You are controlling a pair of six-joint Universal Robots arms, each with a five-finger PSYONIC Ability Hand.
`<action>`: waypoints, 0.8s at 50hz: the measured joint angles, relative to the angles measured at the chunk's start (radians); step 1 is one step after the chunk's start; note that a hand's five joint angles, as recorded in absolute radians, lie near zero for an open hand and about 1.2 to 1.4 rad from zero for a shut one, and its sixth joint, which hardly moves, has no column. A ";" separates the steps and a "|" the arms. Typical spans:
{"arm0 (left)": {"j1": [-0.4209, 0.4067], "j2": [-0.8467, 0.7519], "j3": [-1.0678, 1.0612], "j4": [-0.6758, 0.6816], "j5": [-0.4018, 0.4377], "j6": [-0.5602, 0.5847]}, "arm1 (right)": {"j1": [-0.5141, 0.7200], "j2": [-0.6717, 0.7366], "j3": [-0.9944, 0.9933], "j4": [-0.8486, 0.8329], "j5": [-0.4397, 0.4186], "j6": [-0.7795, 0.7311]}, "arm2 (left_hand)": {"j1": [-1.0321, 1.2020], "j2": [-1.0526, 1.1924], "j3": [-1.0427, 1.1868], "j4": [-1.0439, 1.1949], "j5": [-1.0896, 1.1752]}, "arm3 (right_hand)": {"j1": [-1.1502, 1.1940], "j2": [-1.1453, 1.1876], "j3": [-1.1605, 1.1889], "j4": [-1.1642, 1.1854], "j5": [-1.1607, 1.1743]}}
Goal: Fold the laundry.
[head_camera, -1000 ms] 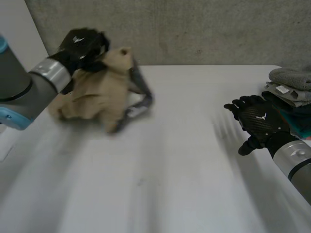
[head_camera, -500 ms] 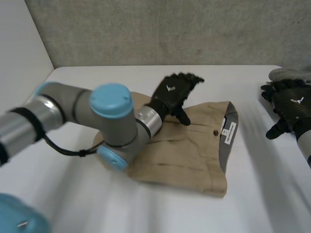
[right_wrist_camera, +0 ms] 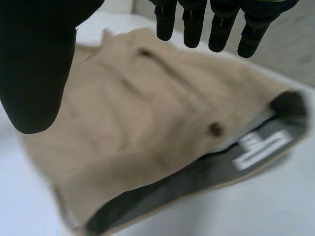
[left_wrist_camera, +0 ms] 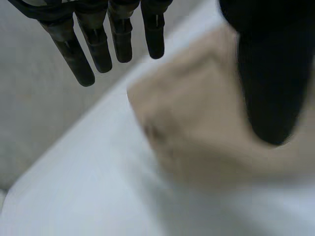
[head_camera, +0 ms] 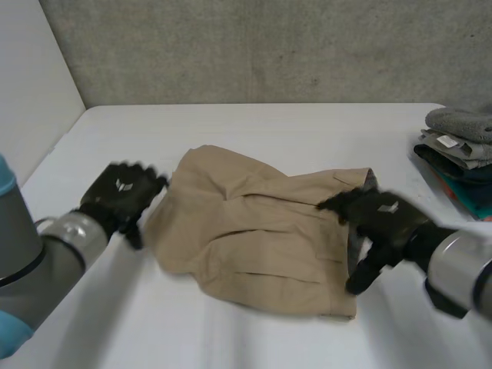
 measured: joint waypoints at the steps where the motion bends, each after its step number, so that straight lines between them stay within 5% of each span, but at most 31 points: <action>1: 0.023 -0.015 -0.017 0.006 0.021 0.032 | 0.024 0.016 0.019 -0.032 0.012 0.001 | 0.000 0.002 0.001 0.003 0.003 | 0.000 0.000 0.000 0.000 0.000; 11: 0.096 -0.227 0.015 0.048 0.235 0.120 | 0.226 0.218 0.108 -0.354 0.239 -0.003 | 0.047 0.050 0.052 0.048 0.048 | 0.019 0.063 0.061 0.057 0.055; 14: 0.089 -0.273 0.051 0.049 0.252 0.114 | 0.246 0.262 0.096 -0.402 0.283 -0.004 | 0.270 0.257 0.259 0.244 0.242 | 0.361 0.391 0.386 0.366 0.359; 17: 0.078 -0.298 0.081 0.053 0.255 0.104 | 0.248 0.285 0.077 -0.439 0.301 0.000 | 0.759 0.734 0.729 0.732 0.719 | 0.811 0.901 0.883 0.882 0.848; 24: 0.045 -0.254 0.116 0.064 0.249 0.029 | 0.229 0.172 0.041 -0.494 0.298 -0.008 | 0.815 0.880 0.866 0.879 0.832 | 0.864 0.966 0.970 0.979 0.943; 33: 0.020 0.092 0.158 0.105 0.222 -0.236 | 0.157 -0.123 -0.164 -0.241 0.229 -0.093 | 0.815 0.882 0.866 0.880 0.832 | 0.864 0.966 0.973 0.982 0.949; 40: 0.028 0.319 0.269 0.092 0.141 -0.385 | 0.018 -0.148 -0.462 0.090 0.124 -0.175 | 0.815 0.884 0.874 0.880 0.832 | 0.864 0.966 0.974 0.983 0.949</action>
